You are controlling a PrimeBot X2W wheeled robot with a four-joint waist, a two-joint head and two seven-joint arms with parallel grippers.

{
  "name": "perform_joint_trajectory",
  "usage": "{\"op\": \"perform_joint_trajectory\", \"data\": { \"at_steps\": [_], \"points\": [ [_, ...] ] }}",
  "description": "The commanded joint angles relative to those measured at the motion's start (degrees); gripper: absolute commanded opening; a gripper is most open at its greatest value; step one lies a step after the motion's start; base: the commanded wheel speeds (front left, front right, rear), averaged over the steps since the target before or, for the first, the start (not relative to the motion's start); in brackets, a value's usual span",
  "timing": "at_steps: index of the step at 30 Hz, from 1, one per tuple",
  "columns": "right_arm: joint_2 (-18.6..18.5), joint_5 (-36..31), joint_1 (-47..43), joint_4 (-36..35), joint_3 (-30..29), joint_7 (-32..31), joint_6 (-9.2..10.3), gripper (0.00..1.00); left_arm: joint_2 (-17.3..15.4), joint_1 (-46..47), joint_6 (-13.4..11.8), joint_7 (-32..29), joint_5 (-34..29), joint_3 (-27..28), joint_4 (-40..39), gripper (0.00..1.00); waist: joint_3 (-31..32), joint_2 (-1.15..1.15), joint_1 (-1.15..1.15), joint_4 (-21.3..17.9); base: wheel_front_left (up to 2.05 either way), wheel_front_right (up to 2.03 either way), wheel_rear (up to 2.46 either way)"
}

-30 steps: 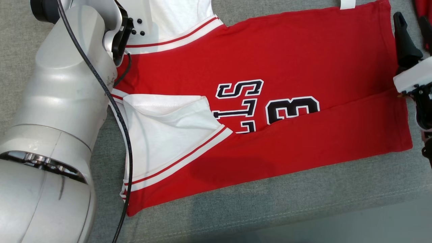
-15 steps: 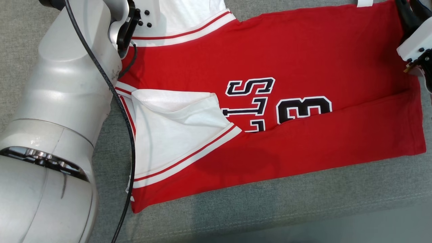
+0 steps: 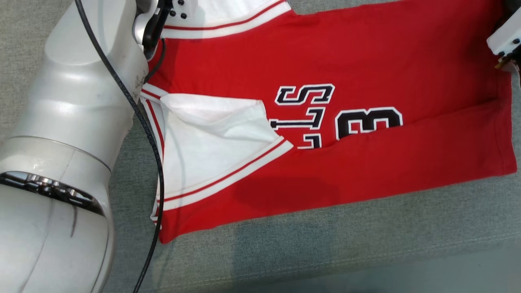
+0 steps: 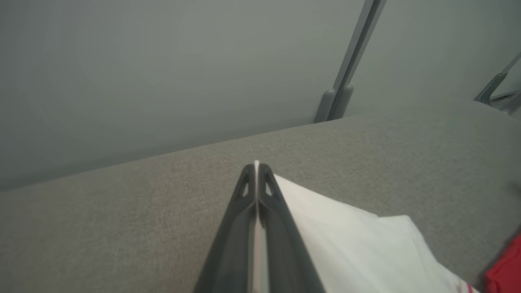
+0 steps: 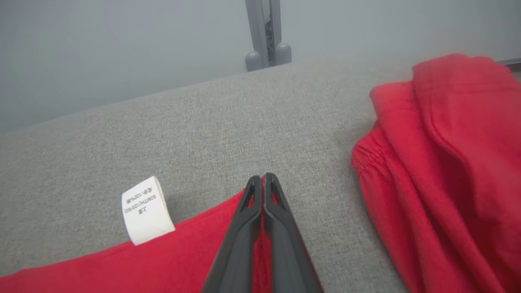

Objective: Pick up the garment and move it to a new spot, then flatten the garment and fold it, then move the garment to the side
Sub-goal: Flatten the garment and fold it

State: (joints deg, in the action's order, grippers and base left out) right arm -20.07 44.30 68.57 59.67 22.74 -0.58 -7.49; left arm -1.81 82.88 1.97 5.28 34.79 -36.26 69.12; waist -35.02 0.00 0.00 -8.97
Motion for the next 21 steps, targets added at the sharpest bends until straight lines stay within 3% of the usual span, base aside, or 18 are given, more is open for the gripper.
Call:
{"op": "perform_joint_trajectory", "data": {
  "at_steps": [1, 7, 12, 21],
  "points": [
    [-0.8, -0.5, 0.8, -1.0, 0.2, 3.0, 0.0, 0.0, -2.5, 3.6, 0.0, 2.3, -0.4, 0.2, -2.0, 0.0, -0.1, 0.0, 0.0, 0.1, 0.0, 0.0, 0.0],
    [-1.2, 0.1, 2.7, -1.7, 0.8, 9.7, 0.0, 0.0, -3.3, 4.5, 0.3, 7.1, -1.1, 0.0, -4.0, 0.0, -0.1, 0.0, 0.0, 0.6, 0.0, 0.0, 0.0],
    [-2.6, 1.7, 0.5, -4.0, 3.4, 13.7, 0.0, 0.0, -3.8, 2.5, 2.5, 9.5, -0.4, 1.4, -8.6, 0.0, 0.7, 0.0, 0.0, 1.5, 0.0, 0.0, 0.0],
    [-7.3, 6.5, -9.3, -9.1, 6.9, 15.5, 0.0, 0.0, -6.7, -11.2, 4.4, 9.7, -1.0, 4.8, -24.2, 0.0, 3.6, 0.0, 0.0, 2.9, 0.0, 0.0, 0.0]
  ]
}}
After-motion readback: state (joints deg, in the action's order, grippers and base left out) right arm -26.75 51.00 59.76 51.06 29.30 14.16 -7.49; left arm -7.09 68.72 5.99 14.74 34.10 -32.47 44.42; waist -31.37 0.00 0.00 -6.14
